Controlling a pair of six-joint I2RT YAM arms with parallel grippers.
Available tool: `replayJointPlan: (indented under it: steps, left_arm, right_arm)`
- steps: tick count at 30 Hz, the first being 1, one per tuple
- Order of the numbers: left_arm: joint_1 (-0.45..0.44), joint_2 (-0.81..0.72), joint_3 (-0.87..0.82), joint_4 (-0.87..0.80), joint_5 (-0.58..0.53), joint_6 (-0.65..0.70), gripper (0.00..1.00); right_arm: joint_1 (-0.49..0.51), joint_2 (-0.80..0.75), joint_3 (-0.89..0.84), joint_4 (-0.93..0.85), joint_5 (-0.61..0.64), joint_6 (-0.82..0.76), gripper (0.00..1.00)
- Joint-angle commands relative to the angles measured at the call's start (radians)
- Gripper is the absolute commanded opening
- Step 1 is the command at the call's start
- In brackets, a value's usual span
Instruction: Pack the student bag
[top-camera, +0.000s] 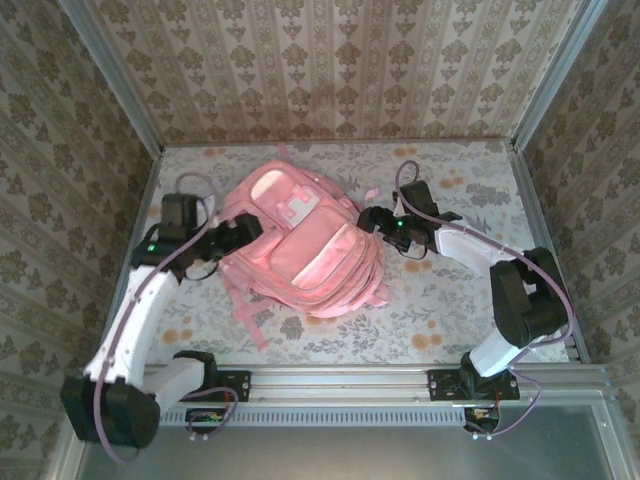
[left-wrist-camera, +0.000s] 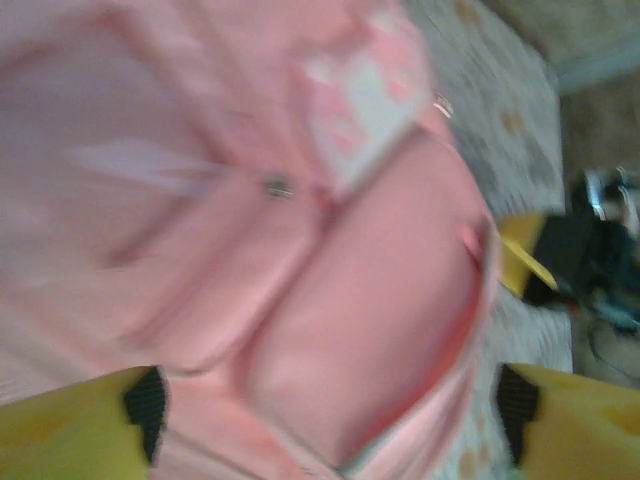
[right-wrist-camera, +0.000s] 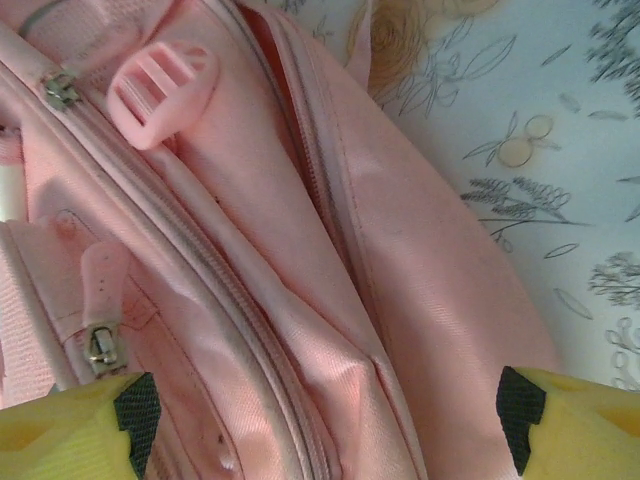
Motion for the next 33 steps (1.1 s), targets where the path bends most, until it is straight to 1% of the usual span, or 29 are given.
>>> replayJointPlan:
  steps: [1, 3, 6, 8, 12, 15, 18, 20, 22, 25, 26, 29, 31, 33]
  left_arm:
    - [0.107, -0.060, -0.101, -0.064, -0.168, -0.130, 0.97]
    - [0.152, -0.060, -0.139, -0.040, -0.196, -0.171, 0.98]
    - [0.193, -0.012, -0.218, 0.110, -0.149, -0.271, 1.00]
    - [0.193, 0.057, -0.239, 0.218, -0.119, -0.312, 1.00]
    - [0.168, 0.215, -0.185, 0.341, -0.079, -0.297, 1.00]
    - [0.106, 0.319, -0.099, 0.385, -0.063, -0.261, 1.00]
    - [0.027, 0.459, 0.023, 0.403, -0.046, -0.225, 0.99]
    - [-0.016, 0.586, 0.122, 0.429, 0.012, -0.218, 0.99]
    - [-0.046, 0.716, 0.241, 0.420, 0.080, -0.204, 0.97]
    - [-0.108, 0.880, 0.445, 0.408, 0.181, -0.180, 0.95]
    - [-0.133, 0.927, 0.519, 0.403, 0.232, -0.168, 0.95]
    - [-0.196, 1.033, 0.713, 0.353, 0.317, -0.133, 0.95]
    - [-0.216, 1.049, 0.772, 0.335, 0.331, -0.110, 0.95]
    - [-0.213, 1.023, 0.781, 0.317, 0.321, -0.086, 0.96]
  right_arm:
    - [0.003, 0.033, 0.017, 0.071, -0.072, 0.034, 0.89]
    - [0.003, 0.046, 0.008, 0.095, -0.078, 0.041, 0.89]
    - [0.006, 0.053, -0.015, 0.134, -0.092, 0.053, 0.89]
    - [0.008, 0.048, -0.032, 0.150, -0.103, 0.054, 0.89]
    - [0.016, 0.017, -0.082, 0.176, -0.112, 0.057, 0.89]
    - [0.026, -0.024, -0.151, 0.209, -0.113, 0.068, 0.88]
    - [0.047, -0.064, -0.228, 0.256, -0.111, 0.087, 0.88]
    - [0.071, -0.091, -0.280, 0.296, -0.105, 0.107, 0.88]
    - [0.105, -0.122, -0.326, 0.333, -0.087, 0.126, 0.88]
    - [0.179, -0.166, -0.367, 0.358, -0.036, 0.135, 0.89]
    - [0.211, -0.174, -0.374, 0.365, -0.014, 0.138, 0.89]
    - [0.294, -0.167, -0.369, 0.415, 0.015, 0.151, 0.89]
    - [0.321, -0.149, -0.347, 0.416, 0.022, 0.155, 0.89]
    - [0.331, -0.142, -0.328, 0.397, 0.029, 0.144, 0.89]
